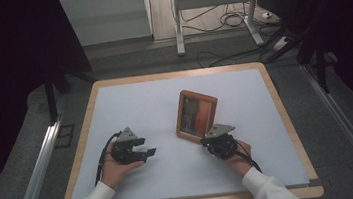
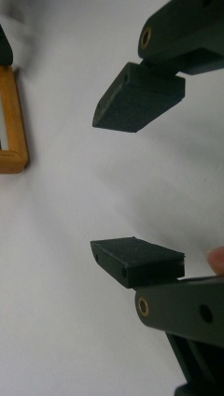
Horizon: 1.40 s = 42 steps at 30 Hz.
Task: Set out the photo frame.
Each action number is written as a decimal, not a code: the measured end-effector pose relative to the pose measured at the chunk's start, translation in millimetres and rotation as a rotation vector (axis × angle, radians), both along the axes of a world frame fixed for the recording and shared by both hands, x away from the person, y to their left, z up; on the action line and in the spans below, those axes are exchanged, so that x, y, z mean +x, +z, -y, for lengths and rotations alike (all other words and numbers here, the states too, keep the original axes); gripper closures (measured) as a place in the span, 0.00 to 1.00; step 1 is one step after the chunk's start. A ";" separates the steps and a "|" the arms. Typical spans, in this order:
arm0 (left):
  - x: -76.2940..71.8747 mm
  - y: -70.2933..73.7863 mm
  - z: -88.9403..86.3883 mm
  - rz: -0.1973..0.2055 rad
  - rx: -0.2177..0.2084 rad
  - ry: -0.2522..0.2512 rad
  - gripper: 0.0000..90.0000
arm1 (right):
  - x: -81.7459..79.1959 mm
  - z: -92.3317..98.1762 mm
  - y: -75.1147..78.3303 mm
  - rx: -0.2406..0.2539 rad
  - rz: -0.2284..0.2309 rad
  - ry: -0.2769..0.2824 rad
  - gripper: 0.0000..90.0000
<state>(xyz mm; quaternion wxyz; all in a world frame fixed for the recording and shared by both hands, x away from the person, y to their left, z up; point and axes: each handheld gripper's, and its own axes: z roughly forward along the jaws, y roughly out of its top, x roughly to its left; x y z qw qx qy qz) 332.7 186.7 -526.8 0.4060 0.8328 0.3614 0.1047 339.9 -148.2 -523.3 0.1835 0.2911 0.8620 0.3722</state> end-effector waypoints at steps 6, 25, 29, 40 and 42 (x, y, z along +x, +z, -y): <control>0.5 -0.7 0.2 -0.003 0.003 -0.001 0.39 | 0.9 3.6 -0.2 0.000 0.003 -0.006 1.00; 0.2 -0.8 0.3 -0.003 0.008 -0.005 0.38 | 8.5 22.9 -1.3 -0.008 0.005 -0.058 1.00; 0.0 -0.6 0.3 -0.003 0.007 -0.003 0.38 | 10.8 27.5 -1.2 -0.004 0.004 -0.071 1.00; -0.1 -0.2 -0.2 0.000 0.009 -0.004 0.38 | 13.3 33.0 -1.1 -0.004 0.009 -0.089 1.00; -0.1 -0.2 -0.2 0.000 0.009 -0.004 0.38 | 13.4 33.2 -1.3 0.001 0.006 -0.091 1.00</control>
